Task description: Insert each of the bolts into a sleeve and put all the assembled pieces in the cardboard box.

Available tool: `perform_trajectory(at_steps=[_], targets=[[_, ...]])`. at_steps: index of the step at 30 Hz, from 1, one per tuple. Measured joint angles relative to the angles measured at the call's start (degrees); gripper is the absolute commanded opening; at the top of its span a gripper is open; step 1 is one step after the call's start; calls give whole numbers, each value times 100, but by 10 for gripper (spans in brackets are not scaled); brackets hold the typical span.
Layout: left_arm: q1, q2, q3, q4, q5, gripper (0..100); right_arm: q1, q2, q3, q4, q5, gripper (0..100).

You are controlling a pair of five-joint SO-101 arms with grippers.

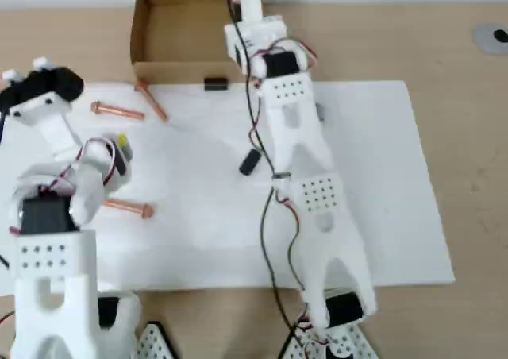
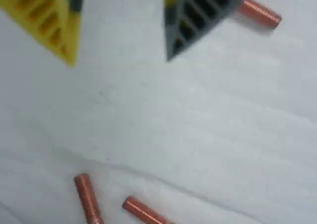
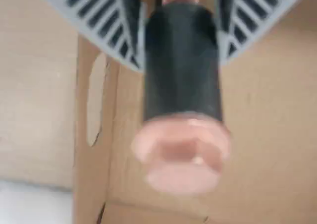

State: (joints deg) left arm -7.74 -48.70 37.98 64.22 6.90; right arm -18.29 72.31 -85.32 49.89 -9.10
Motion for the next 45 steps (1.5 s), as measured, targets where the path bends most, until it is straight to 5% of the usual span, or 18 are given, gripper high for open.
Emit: perform_trajectory(at_steps=[13,20,29,34,45], targets=[[0,2954,-1213,-510,782,128,88,510,-264,-695,0,12],[-141,4598,-2409,-1037,1213,128,88,510,-229,-695,0,110],[-695,6567,-3675,-1046,2699,128,88,501,-237,-484,-9,141],[-695,7305,-4413,-1046,2831,128,88,492,-237,-105,-9,224],[-695,7833,-5609,-1046,2840,128,88,492,-237,378,-9,229]])
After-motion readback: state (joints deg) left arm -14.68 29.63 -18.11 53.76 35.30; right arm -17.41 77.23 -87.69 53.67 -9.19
